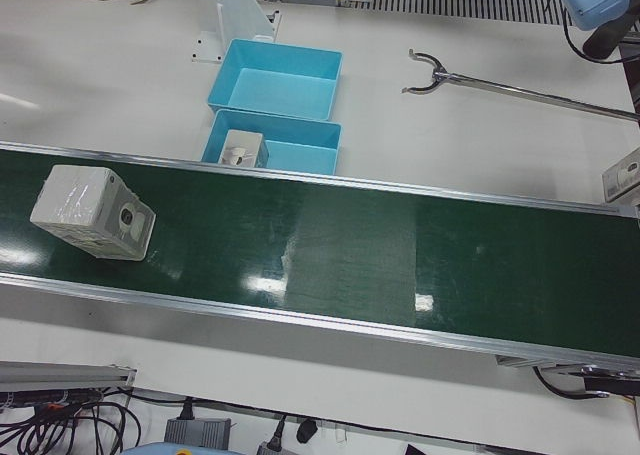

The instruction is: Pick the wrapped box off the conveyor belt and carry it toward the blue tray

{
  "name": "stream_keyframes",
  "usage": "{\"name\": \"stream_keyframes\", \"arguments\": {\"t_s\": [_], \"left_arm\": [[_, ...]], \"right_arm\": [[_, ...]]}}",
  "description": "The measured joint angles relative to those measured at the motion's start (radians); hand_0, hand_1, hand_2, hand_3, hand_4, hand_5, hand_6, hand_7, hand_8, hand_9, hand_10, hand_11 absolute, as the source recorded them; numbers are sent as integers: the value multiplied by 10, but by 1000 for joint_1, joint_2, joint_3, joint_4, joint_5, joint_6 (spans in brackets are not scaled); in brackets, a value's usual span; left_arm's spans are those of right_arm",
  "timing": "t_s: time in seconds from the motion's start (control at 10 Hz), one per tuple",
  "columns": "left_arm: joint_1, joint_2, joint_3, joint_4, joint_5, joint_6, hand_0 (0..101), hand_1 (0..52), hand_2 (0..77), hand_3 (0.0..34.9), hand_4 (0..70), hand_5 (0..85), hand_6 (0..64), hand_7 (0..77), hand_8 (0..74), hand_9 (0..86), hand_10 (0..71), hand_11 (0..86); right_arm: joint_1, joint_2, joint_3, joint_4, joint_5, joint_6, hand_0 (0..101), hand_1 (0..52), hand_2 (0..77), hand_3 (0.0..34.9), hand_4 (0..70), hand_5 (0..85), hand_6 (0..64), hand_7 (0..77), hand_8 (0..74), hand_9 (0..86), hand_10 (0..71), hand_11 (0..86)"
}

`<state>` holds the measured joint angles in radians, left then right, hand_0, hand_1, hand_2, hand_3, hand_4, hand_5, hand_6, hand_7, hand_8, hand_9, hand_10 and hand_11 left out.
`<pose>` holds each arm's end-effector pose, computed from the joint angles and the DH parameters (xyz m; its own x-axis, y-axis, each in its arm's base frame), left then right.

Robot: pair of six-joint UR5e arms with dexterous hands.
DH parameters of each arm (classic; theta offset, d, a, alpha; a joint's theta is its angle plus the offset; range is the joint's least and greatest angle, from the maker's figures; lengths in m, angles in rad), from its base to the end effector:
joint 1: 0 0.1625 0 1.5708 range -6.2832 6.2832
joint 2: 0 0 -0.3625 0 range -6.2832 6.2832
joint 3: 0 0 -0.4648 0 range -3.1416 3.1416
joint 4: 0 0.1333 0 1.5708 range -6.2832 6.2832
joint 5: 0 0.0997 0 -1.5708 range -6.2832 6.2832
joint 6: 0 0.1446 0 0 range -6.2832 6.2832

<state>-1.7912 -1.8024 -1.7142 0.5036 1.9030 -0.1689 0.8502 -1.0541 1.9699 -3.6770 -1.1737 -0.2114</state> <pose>-0.2236 -0.6042 0.4615 -0.9743 -0.0864 0.2079 -0.1946 -0.1417 -0.9706 -0.2689 -0.5930 0.1521 -0.9606 0.2726 0.0544 0.0444 0.3438 -0.9380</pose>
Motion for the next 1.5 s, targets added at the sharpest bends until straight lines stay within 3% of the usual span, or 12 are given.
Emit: {"name": "stream_keyframes", "arguments": {"t_s": [0.2,0.3,0.4,0.6,0.7,0.8,0.9,1.1,1.2,1.5], "left_arm": [[0,0,0,0,0,0,0,0,5,0,0,11,0,0,0,0,0,0],[0,0,0,0,0,0,0,0,5,0,0,11,0,0,0,0,5,0],[0,0,0,0,0,0,0,0,5,0,0,11,0,0,0,0,0,0],[0,0,0,0,0,0,0,0,5,0,0,11,0,0,0,0,5,0],[0,0,0,0,0,0,0,0,11,0,0,11,0,5,0,0,5,0],[0,0,0,0,0,0,0,0,5,0,0,11,0,0,0,0,5,0],[0,0,0,0,0,0,0,0,11,0,0,11,0,0,0,0,5,0],[0,0,0,0,0,0,0,0,5,0,0,11,0,0,0,0,5,0],[0,0,0,0,0,0,0,0,5,0,0,11,0,0,0,0,5,0],[0,0,0,0,0,0,0,0,5,0,0,11,0,0,0,0,0,0]], "right_arm": [[40,-11,-4,-9,11,17,459,136,142,167,27,98,0,5,0,16,0,11],[83,-16,-25,13,11,24,467,136,153,186,54,142,0,82,0,16,0,11],[128,-28,-54,64,-2,28,467,136,153,186,54,142,0,82,0,16,0,11],[165,-66,-81,145,-28,30,469,136,153,130,76,136,11,93,0,16,16,11],[168,-74,-78,160,-33,30,469,136,153,130,76,136,11,93,0,16,16,11],[173,-78,-73,168,-37,30,469,153,175,81,76,120,5,44,0,16,22,60],[177,-81,-73,172,-38,30,469,153,175,98,76,142,5,55,0,16,11,27],[162,-87,-81,174,-42,30,469,153,175,95,76,142,5,55,0,16,11,27],[140,-90,-95,173,-44,30,473,164,164,113,76,131,0,60,0,16,5,27],[89,-87,-154,169,-46,27,478,158,164,112,71,131,0,49,0,16,5,27]]}}
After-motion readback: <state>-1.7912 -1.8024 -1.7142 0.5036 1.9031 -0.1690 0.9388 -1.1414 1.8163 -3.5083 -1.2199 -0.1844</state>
